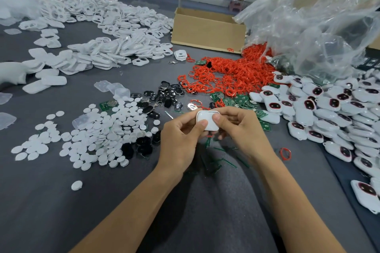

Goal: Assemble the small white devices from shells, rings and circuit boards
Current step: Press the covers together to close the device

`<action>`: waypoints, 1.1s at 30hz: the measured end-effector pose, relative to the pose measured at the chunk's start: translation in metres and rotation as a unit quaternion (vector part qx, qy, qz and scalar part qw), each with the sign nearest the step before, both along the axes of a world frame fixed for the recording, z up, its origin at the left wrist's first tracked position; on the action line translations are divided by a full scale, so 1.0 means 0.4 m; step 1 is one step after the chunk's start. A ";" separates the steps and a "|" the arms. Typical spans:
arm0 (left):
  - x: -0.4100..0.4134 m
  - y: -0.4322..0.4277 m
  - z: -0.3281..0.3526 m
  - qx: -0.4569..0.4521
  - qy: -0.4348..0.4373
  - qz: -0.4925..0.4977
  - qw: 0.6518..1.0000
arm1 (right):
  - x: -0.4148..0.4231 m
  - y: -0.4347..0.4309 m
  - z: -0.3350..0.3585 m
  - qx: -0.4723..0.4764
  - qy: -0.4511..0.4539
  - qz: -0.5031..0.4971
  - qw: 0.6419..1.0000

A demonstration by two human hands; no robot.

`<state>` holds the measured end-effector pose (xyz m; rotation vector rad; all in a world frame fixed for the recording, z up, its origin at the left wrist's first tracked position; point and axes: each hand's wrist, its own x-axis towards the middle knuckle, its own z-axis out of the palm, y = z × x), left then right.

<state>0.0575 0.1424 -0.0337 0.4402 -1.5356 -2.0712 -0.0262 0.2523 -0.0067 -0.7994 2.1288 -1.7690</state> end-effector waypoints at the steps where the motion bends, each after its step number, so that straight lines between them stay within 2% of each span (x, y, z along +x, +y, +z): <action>1: 0.000 0.000 0.001 0.013 -0.002 -0.001 1.000 | 0.000 0.001 -0.001 0.011 0.021 -0.006 1.000; 4: 0.002 -0.004 0.005 0.050 -0.011 0.003 0.999 | 0.004 0.004 0.001 0.052 0.094 -0.001 0.994; 8: 0.005 -0.005 0.011 0.072 -0.012 -0.014 0.997 | 0.006 0.003 0.001 0.085 0.130 0.003 0.988; 13: 0.007 -0.014 0.014 0.075 -0.018 -0.069 0.995 | -0.005 0.014 0.004 0.112 0.087 0.009 0.990; 17: 0.011 -0.022 0.020 0.091 -0.008 -0.105 0.990 | -0.008 0.024 0.017 0.060 0.009 0.058 0.996; 21: 0.010 -0.025 0.020 0.103 -0.003 -0.108 0.989 | -0.010 0.033 0.024 0.049 -0.016 0.090 0.995; 33: 0.012 -0.018 0.022 0.108 -0.012 -0.125 0.986 | -0.019 0.040 0.027 0.032 -0.007 0.050 0.998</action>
